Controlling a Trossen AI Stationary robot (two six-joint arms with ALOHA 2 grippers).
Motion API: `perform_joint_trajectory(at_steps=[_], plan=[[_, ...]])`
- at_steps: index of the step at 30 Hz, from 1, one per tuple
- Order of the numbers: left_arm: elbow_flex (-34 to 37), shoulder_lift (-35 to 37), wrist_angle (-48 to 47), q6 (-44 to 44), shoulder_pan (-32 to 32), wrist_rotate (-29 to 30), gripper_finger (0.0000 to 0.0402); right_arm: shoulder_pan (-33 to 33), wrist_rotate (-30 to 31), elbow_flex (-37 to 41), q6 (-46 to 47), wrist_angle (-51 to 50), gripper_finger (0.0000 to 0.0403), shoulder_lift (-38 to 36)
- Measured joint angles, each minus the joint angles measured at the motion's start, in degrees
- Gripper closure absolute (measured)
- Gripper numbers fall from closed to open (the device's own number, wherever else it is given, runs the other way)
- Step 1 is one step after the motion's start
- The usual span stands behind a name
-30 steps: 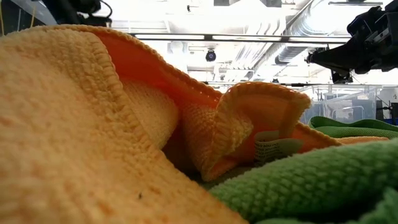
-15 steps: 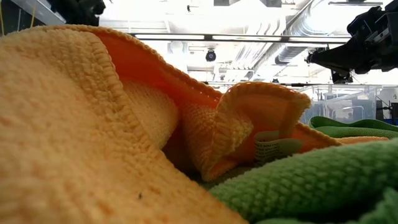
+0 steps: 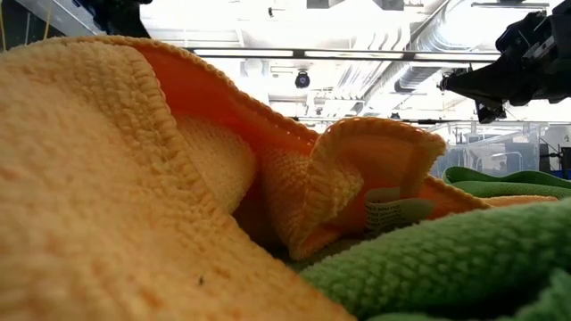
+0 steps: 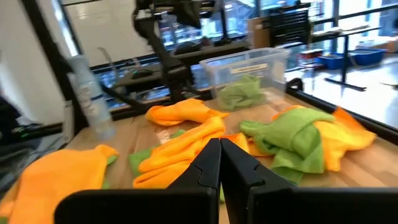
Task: Sort microfiber towel by color & place in baskets
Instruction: Put the orange microfiber towel into the right transparent bin
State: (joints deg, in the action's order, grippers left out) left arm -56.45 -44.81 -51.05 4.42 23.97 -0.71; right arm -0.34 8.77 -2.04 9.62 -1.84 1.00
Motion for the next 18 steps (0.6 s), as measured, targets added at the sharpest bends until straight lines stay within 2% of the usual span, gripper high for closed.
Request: perform_joint_trajectory(at_steps=[5, 12, 15, 18], plan=[[0.71, -1.22, 0.17, 3.41, -3.32, -0.07, 0.0401, -0.82, 0.68, -0.02, 2.10, 0.02, 0.0402, 0.15], [7.70, -1.14, 6.71, 2.52, -7.39, -1.91, 0.0401, 0.09, -0.10, -0.24, 3.96, 2.62, 0.0402, 0.23], [10.22, -0.26, 8.12, 2.11, -8.89, -1.93, 0.0401, 2.05, -0.36, -3.50, 4.03, 1.92, 0.0402, 1.46], [12.09, 1.04, 8.25, 1.88, -9.79, -1.53, 0.0401, 4.41, 2.24, -8.93, 1.79, -1.60, 0.0403, 5.53]])
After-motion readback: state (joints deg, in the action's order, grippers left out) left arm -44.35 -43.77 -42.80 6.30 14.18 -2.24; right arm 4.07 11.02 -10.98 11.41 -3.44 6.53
